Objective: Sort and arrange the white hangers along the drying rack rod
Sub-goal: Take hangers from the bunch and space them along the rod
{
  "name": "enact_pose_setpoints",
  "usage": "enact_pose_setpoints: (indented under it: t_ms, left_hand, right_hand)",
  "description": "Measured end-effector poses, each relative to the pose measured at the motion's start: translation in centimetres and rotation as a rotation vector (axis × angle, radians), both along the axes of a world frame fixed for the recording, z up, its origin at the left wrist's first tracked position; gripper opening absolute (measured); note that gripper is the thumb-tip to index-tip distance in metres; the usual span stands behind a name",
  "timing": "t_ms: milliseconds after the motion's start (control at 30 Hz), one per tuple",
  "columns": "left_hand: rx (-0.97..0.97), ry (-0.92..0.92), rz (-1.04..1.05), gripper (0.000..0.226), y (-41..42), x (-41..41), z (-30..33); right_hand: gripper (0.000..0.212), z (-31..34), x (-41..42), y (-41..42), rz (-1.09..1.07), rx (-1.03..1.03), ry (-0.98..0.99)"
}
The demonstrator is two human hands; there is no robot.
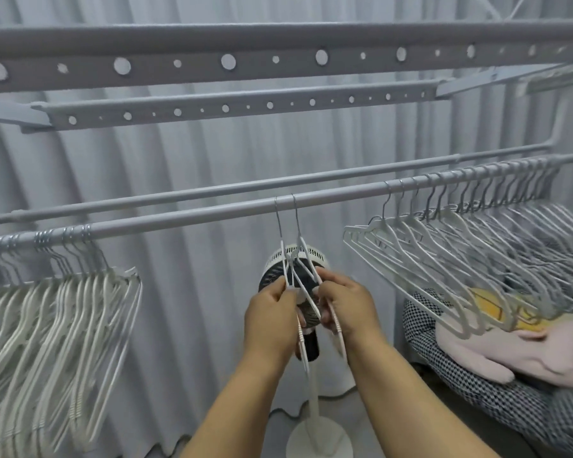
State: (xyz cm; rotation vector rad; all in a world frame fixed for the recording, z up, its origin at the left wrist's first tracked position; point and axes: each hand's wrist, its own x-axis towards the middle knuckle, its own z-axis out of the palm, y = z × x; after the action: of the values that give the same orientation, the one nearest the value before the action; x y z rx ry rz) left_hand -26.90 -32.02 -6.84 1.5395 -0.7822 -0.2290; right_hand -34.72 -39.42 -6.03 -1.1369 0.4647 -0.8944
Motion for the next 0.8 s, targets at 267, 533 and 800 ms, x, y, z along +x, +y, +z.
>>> enact_pose_setpoints:
  t_ms: [267, 533, 800]
  left_hand:
    - [0.001, -0.012, -0.088, 0.026, -4.5, -3.2, 0.1]
    - [-0.007, -0.014, -0.125, 0.026, -7.2, -5.3, 0.0]
    - [-0.008, -0.025, -0.138, 0.023, -9.0, -6.6, -0.1]
  right_hand:
    - [0.04, -0.5, -3.3, -4.1, -0.085, -0.031, 0.045]
    - [0.037, -0.6, -5.1, -7.1, -0.133, -0.009, 0.061]
    - [0.04, -1.2, -6.0, -9.7, -0.162, 0.006, 0.058]
